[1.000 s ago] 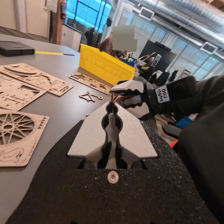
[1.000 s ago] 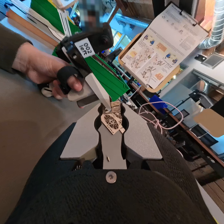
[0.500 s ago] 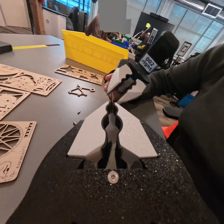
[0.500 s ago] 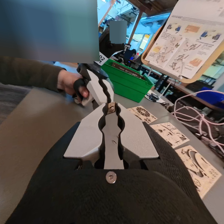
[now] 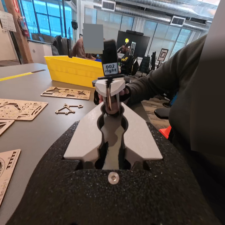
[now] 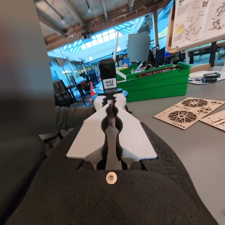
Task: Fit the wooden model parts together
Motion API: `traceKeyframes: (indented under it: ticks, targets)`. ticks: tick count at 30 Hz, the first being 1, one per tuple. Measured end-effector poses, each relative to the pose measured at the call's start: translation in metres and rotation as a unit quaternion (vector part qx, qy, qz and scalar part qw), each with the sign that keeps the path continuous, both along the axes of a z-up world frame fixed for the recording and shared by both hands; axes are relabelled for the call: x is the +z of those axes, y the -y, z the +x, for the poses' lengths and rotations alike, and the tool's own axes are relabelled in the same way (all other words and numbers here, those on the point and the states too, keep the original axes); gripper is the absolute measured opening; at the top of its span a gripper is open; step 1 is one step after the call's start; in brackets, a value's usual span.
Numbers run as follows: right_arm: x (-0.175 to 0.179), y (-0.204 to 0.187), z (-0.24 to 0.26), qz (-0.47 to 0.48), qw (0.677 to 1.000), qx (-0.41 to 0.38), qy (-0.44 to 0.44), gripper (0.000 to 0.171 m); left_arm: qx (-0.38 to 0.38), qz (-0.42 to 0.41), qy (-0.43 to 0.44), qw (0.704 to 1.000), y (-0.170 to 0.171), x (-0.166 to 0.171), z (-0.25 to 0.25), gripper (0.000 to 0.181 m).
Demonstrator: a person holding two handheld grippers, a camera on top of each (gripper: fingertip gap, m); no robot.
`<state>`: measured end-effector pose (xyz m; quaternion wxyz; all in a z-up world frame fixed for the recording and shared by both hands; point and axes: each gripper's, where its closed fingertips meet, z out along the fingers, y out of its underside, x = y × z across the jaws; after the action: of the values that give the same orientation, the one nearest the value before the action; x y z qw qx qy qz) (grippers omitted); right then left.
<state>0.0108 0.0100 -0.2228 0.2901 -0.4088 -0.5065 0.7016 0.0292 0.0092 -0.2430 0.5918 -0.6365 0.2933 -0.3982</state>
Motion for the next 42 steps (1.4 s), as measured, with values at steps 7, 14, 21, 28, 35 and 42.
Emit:
traceKeyframes:
  ticks: [7, 14, 21, 28, 35, 42]
  targets:
    - [0.009, 0.0, 0.004, -0.033, 0.999, 0.002, -0.035, 0.001, 0.027, 0.045, 0.029, 0.998, -0.004, 0.012, 0.001, 0.001]
    - [-0.007, -0.029, -0.003, 0.237, 0.959, -0.15, -0.025, 0.025, 0.097, -0.082, 0.04, 0.991, -0.032, -0.008, -0.016, 0.0]
    - [-0.063, -0.031, -0.007, 0.667, 0.721, -0.188, 0.004, 0.027, 0.1, -0.24, 0.08, 0.962, -0.042, -0.037, -0.025, 0.0]
    - [-0.069, -0.036, -0.01, 0.7, 0.688, -0.192, 0.015, 0.028, 0.098, -0.261, 0.071, 0.958, -0.042, -0.043, -0.023, 0.001]
    - [-0.072, -0.033, -0.011, 0.721, 0.667, -0.188, 0.015, 0.027, 0.096, -0.263, 0.073, 0.957, -0.04, -0.044, -0.023, 0.001]
    - [-0.074, -0.031, -0.011, 0.727, 0.659, -0.188, 0.037, 0.031, 0.098, -0.25, 0.062, 0.961, -0.038, -0.042, -0.022, 0.001]
